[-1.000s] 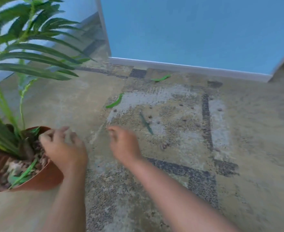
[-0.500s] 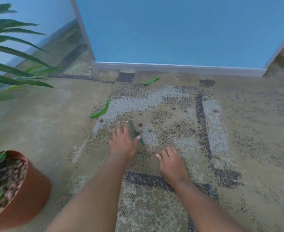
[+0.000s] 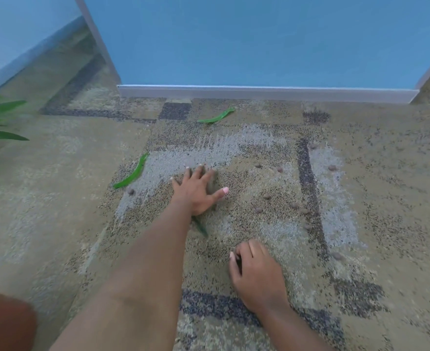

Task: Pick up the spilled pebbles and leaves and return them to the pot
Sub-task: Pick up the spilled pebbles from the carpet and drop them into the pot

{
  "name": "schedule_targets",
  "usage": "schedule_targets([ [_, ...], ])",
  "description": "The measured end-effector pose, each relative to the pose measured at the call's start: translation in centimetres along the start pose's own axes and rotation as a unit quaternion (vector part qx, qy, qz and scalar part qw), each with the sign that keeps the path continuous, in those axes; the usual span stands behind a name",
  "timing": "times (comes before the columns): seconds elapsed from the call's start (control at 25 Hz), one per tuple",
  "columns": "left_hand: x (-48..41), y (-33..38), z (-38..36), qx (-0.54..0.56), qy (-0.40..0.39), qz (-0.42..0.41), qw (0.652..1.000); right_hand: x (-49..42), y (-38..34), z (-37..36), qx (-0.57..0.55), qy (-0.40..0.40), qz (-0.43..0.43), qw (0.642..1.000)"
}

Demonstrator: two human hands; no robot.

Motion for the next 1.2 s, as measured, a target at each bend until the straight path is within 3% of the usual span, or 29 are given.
schedule_targets([
  [0.12,1.9,0.2,-0.2,-0.020,0.073,-0.033,0.997,0.2,0.1,0.0,0.000,-0.006,0.003,1.000],
  [0.28,6.2,0.1,-0.8,0.097,0.202,-0.084,0.971,0.1,-0.1,0.2,-0.001,-0.011,0.002,1.000],
  [0.4,8.4,-0.3,-0.8,0.129,0.274,-0.009,0.953,0.1,-0.1,0.3,-0.004,-0.012,0.002,1.000],
  [0.48,9.1,-0.5,-1.5,0.144,0.226,0.109,0.957,0.1,-0.1,0.5,-0.008,-0.017,-0.002,1.000],
  [0.56,9.3,0.0,-2.8,0.164,0.152,0.161,0.961,0.1,-0.2,0.6,-0.010,-0.020,-0.006,1.000],
  [0.84,6.0,3.7,-3.2,0.146,0.126,0.079,0.978,0.1,-0.2,0.9,-0.001,-0.004,0.001,1.000],
  [1.04,5.7,3.6,-2.7,0.184,0.232,0.057,0.954,0.1,-0.1,0.6,0.002,-0.002,0.003,1.000],
  [1.2,6.1,4.1,-2.1,0.179,0.250,0.024,0.951,0.1,0.0,0.4,0.001,0.001,0.002,1.000],
])
Point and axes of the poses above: each hand's wrist, its own x-axis away from the middle knuckle, its own z-axis out of the back of the hand, y = z × x, the point moved 3 cm from there along -x, towards the middle knuckle, and after that the axes turned 6 degrees about -z, right-handed, at the moved point
